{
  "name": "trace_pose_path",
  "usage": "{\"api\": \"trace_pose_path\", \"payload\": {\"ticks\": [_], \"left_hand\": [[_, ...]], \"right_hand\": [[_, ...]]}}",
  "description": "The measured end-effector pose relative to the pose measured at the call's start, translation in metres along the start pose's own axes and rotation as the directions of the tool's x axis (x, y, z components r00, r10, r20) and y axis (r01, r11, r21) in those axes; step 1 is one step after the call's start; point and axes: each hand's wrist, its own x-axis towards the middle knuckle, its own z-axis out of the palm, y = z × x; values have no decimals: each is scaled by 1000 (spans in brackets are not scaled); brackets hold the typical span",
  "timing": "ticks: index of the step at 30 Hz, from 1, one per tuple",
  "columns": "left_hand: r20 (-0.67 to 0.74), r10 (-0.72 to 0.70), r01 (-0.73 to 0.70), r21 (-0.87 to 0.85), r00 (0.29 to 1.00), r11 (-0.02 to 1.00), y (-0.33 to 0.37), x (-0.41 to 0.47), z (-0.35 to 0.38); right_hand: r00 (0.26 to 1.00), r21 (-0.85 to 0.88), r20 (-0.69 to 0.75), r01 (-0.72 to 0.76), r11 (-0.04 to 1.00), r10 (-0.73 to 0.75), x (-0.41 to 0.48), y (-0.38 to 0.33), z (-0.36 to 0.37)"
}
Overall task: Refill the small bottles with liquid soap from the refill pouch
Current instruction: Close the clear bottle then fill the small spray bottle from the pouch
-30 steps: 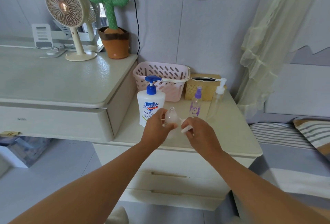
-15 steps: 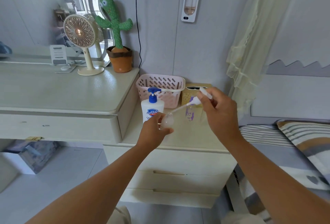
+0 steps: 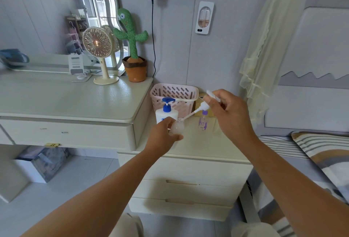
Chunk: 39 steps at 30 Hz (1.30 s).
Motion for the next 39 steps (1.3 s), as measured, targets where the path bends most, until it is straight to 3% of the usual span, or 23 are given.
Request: {"api": "trace_pose_path", "payload": {"ticks": [10,16,19,22,26,31,39], "left_hand": [[234,87,-70,-80,968,994,43,-23,-9],[347,39,43,-223,937,974,61,-47,-19],[348,25,83,-292,937,953,64,-62,-21],[324,9,103,-327,946,940,61,-71,-23],[326,-1,114,-330,945,937,62,-80,-26],[315,-8,134,-382,949,914,67,-87,-35],[307,-2,130,-397,952,909,69,-99,-38]], "right_hand": [[972,-100,235,17,995,7,-11,-3,2],[966,21,195,-178,984,170,-27,-11,-2],[930,191,268,-307,932,251,-39,-17,-4],[905,285,359,-339,896,228,-50,-19,-7],[919,404,301,-367,838,257,-60,-24,-4],[894,473,371,-415,777,251,-70,-25,-8],[894,537,357,-432,725,269,-79,-32,-5]]}}
